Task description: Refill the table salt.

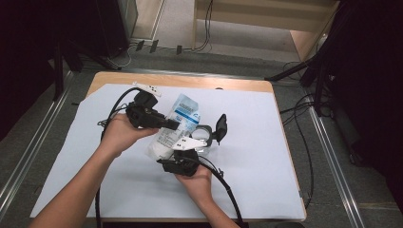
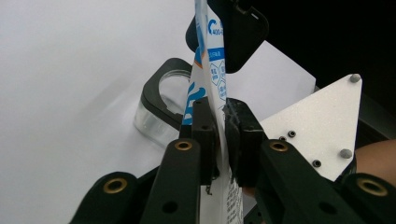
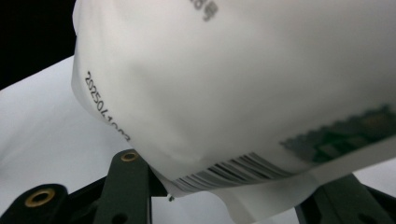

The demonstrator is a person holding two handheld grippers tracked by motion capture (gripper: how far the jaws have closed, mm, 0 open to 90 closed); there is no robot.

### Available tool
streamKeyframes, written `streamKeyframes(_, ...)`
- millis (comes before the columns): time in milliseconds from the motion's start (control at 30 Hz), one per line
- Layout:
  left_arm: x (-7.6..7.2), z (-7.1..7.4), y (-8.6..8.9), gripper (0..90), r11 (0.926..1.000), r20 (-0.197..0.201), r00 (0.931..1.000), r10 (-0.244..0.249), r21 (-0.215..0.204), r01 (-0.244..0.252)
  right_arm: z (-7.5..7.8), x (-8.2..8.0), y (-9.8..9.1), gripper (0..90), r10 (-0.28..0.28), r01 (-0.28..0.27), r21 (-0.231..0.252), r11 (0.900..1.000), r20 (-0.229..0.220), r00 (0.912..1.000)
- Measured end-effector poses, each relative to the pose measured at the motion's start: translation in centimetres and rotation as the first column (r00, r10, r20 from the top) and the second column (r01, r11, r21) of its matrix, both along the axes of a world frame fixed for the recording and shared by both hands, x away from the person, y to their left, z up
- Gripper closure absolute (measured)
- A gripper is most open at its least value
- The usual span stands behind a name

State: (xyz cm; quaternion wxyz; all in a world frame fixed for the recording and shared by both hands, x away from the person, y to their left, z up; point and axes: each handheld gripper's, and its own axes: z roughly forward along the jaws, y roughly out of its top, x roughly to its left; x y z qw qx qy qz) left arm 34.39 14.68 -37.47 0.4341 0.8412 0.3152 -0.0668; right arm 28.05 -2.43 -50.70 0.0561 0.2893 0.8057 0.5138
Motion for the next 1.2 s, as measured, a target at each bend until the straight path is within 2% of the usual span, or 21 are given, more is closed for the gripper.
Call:
streamKeyframes(133,-0.1,0.1,-0.1,89.1,1.0,0.006,1.0,-0.004,0.007,0.003,0.0,-0.2,0.3,52.8,0.019,-0.019,0.002,0.9998,0.006,0.9998)
streamKeyframes(233,-0.1,0.1,-0.6,89.7,0.9997,0.009,0.9999,-0.008,0.025,0.008,0.0,-0.4,0.6,48.1,0.043,-0.043,-0.012,0.999,0.007,0.9991)
streamKeyframes(267,-0.1,0.1,-0.8,89.7,0.9992,0.01,0.9999,-0.012,0.039,0.011,0.0,-0.4,0.7,47.2,0.046,-0.045,-0.015,0.9989,0.011,0.9989)
streamKeyframes(400,0.2,-0.1,-1.7,89.7,0.9985,0.004,0.9998,-0.021,0.051,0.021,0.0,-0.5,0.7,46.1,0.043,-0.043,-0.016,0.999,0.006,0.9991)
streamKeyframes(533,0.6,-0.5,-2.2,89.8,0.9983,-0.007,0.9998,-0.02,0.055,0.02,-0.1,-0.3,0.6,47.6,0.036,-0.036,-0.009,0.9993,-0.032,0.9988)
streamKeyframes(633,0.9,-0.7,-2.5,89.8,0.9979,-0.01,0.9997,-0.021,0.061,0.022,-0.1,-0.3,0.6,47.9,0.053,-0.054,-0.003,0.9986,-0.052,0.9972)
streamKeyframes(800,1.2,-0.8,-2.8,89.8,0.998,-0.017,0.9998,-0.011,0.063,0.012,-0.1,-0.2,0.6,47.9,0.052,-0.052,0.002,0.9986,-0.058,0.9969)
streamKeyframes(967,1.7,-1.1,-3.2,89.5,0.9975,-0.024,0.9997,-0.003,0.071,0.004,-0.1,0.1,0.5,50.5,0.061,-0.059,0.03,0.9978,-0.091,0.994)
streamKeyframes(1100,2.0,-1.3,-3.3,88.4,0.9977,-0.029,0.9996,-0.001,0.068,0.003,-0.2,0.3,0.3,54.9,0.071,-0.06,0.081,0.9949,-0.141,0.9875)
streamKeyframes(1200,2.2,-1.4,-3.3,88.1,0.998,-0.035,0.9994,-0.002,0.064,0.004,-0.1,0.5,0.2,55.4,0.065,-0.052,0.09,0.9946,-0.141,0.9879)
